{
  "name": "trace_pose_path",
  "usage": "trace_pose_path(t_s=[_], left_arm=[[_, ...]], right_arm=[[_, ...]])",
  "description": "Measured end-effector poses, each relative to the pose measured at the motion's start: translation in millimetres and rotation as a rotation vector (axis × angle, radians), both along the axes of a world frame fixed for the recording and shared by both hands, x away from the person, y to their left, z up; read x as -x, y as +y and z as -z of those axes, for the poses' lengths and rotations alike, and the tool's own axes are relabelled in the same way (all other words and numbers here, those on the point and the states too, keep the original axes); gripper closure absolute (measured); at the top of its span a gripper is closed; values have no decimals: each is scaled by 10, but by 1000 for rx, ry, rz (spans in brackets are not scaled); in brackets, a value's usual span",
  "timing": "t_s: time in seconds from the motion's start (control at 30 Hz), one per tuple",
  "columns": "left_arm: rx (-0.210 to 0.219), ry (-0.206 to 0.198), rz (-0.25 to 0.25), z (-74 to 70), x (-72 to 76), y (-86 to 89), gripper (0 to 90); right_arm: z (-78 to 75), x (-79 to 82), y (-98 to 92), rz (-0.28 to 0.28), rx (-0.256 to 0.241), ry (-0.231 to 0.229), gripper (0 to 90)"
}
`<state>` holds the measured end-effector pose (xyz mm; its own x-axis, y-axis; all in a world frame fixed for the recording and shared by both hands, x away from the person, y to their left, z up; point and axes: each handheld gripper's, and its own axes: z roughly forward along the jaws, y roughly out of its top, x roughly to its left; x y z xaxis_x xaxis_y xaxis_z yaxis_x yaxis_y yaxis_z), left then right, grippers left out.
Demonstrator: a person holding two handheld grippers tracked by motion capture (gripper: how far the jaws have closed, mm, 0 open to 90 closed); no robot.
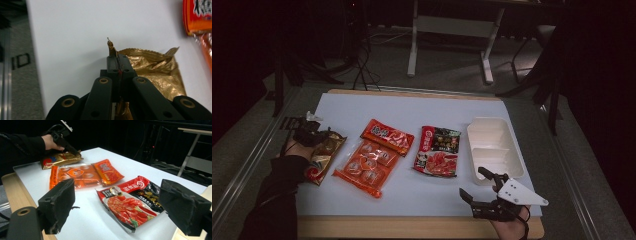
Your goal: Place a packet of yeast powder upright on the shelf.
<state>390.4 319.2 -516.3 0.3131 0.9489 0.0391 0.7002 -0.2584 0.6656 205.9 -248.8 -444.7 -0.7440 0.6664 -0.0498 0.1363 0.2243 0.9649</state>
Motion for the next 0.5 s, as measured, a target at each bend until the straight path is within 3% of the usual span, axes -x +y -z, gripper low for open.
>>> trace_pose_path(t_s=[0.07, 0.37, 0.5], left_arm=[[30, -20, -7, -73, 51, 28, 900], [68, -67, -9, -364, 255, 56, 900], [68, -101, 23, -520, 384, 4, 900]], right_arm=[[-3, 2, 0, 0, 0, 0, 140], [-14, 5, -2, 0, -9, 2, 139], [-22, 7, -11, 3, -16, 3, 139]])
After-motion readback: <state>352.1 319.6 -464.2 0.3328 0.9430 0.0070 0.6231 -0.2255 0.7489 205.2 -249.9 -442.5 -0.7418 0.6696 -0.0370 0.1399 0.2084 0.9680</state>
